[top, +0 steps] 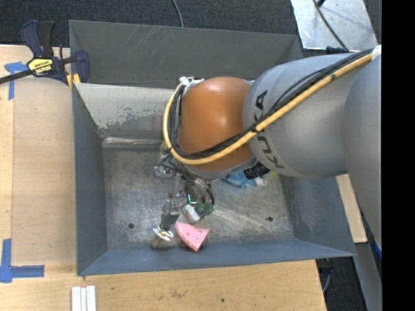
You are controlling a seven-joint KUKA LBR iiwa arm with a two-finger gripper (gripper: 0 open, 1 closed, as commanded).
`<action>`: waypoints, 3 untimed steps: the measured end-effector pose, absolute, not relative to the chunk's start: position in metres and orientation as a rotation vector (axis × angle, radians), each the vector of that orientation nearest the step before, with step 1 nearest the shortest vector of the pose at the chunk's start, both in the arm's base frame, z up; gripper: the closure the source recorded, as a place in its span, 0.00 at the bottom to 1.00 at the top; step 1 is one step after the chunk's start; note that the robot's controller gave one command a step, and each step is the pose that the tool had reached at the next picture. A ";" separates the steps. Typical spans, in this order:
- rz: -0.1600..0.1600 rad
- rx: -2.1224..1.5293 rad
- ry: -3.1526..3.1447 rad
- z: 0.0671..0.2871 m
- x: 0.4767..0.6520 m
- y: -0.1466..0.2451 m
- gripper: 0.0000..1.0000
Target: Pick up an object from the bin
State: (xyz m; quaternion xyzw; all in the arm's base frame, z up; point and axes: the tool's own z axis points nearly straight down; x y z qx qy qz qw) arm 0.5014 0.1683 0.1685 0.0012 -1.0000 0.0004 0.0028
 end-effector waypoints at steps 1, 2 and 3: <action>-0.001 0.000 -3.143 0.172 0.504 0.168 0.00; -0.004 0.107 -3.144 0.153 0.507 0.131 0.00; 0.001 0.289 -3.130 0.137 0.492 0.088 0.00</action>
Offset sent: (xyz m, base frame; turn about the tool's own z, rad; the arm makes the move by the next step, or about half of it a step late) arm 0.0084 -0.0753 -0.0335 -0.1076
